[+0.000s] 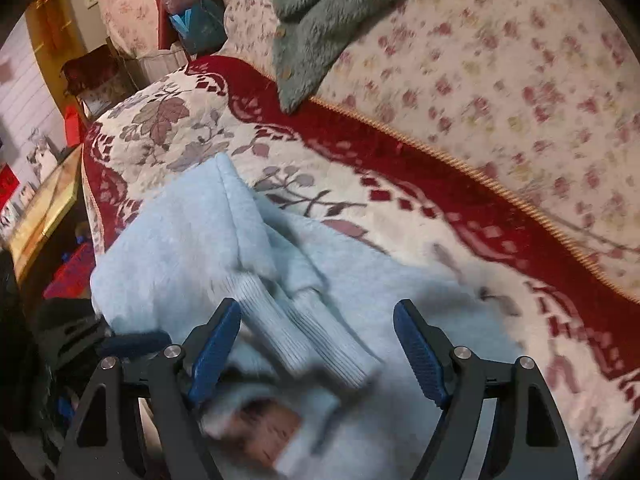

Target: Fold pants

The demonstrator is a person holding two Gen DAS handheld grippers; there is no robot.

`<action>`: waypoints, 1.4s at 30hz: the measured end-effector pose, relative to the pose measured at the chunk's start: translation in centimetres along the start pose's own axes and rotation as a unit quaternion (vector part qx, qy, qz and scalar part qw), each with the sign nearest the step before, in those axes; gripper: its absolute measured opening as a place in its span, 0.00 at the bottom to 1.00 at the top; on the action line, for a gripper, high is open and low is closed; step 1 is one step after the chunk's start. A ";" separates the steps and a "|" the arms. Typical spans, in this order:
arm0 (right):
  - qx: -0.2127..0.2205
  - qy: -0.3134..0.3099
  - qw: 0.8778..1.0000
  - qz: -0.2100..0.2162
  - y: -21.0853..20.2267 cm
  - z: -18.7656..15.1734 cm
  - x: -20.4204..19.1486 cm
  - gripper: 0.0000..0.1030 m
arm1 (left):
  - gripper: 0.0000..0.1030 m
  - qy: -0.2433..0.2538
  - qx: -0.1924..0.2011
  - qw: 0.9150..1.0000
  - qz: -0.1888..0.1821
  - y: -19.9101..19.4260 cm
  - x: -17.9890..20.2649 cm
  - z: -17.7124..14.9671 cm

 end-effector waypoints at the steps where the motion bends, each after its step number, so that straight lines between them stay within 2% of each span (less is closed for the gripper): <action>1: -0.005 -0.001 1.000 0.002 -0.2 -0.1 0.2 0.81 | 0.76 0.009 0.005 1.000 0.009 -0.1 0.1 0.0; 7: -0.048 0.030 0.998 -0.037 1.2 -2.1 3.0 0.81 | 0.78 0.004 0.019 1.000 0.005 -0.2 0.3 1.0; 9: -0.034 0.047 0.998 -0.038 0.0 -2.5 3.6 0.81 | 0.78 0.003 0.015 1.000 0.001 0.8 0.2 1.3; 12: -0.003 0.086 0.996 -0.030 -3.0 -3.4 4.4 0.81 | 0.78 0.000 -0.018 1.000 -0.014 2.9 0.4 0.6; 13: 0.003 0.103 0.994 -0.028 -3.9 -3.9 4.7 0.81 | 0.78 0.006 -0.024 1.000 -0.010 3.5 0.6 0.2; 16: 0.020 0.141 0.990 -0.022 -6.2 -5.8 5.2 0.81 | 0.78 0.044 -0.020 0.999 0.014 3.8 2.0 -0.1; 21: 0.032 0.177 0.984 -0.019 -9.3 -9.4 5.4 0.81 | 0.79 0.042 -0.008 0.999 0.030 2.6 3.2 0.8; 26: 0.051 0.224 0.973 0.005 -12.1 -12.4 5.3 0.82 | 0.83 0.057 -0.006 0.997 0.048 2.3 4.7 1.8; 29: 0.051 0.236 0.970 0.006 -13.0 -14.0 5.0 0.83 | 0.83 0.062 0.001 0.996 0.057 2.1 5.7 2.2; 34: 0.043 0.250 0.967 0.013 -14.0 -16.9 4.2 0.86 | 0.86 0.095 0.013 0.994 0.048 1.8 8.1 2.7; 42: 0.037 0.286 0.957 0.010 -15.1 -20.1 4.6 0.89 | 0.86 0.103 -0.002 0.994 0.028 3.2 10.2 2.6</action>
Point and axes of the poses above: each gripper's, at about its wrist camera, not at the fingertips, and y roughly the way its jaws point, x to its right, z to its top, the point moved 2 cm from there along y, roughly the way its jaws point, and after that the axes turned 5 degrees about x, right-handed, at the moved point
